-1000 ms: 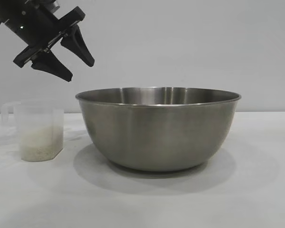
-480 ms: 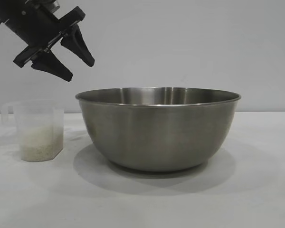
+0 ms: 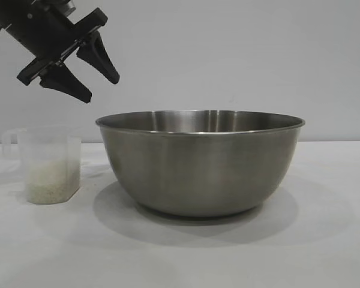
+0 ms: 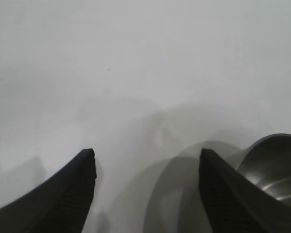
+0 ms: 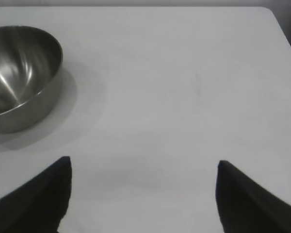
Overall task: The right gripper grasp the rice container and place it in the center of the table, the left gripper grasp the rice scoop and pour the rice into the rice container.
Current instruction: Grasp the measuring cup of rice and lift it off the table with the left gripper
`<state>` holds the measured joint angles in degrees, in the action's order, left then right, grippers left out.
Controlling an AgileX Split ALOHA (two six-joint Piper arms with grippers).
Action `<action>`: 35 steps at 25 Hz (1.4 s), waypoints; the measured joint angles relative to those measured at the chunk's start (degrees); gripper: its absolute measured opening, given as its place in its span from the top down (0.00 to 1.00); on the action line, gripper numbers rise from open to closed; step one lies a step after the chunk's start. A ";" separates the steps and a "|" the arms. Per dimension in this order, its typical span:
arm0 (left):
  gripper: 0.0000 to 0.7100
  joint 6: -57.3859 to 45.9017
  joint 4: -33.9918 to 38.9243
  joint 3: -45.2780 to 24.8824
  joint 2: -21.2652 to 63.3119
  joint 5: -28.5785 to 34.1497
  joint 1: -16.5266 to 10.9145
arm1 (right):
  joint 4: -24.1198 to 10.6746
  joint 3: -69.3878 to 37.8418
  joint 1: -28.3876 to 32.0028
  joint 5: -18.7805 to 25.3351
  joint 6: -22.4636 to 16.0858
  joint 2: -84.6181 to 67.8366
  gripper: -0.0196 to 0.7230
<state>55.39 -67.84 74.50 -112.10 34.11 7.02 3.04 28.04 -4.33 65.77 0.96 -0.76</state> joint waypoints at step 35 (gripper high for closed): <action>0.38 -29.29 35.50 0.00 25.07 31.55 -9.82 | 0.00 0.00 0.00 -0.14 0.00 -0.20 0.25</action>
<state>26.10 -32.33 74.50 -87.02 65.65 -2.80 3.04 28.04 -4.33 65.63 0.96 -0.96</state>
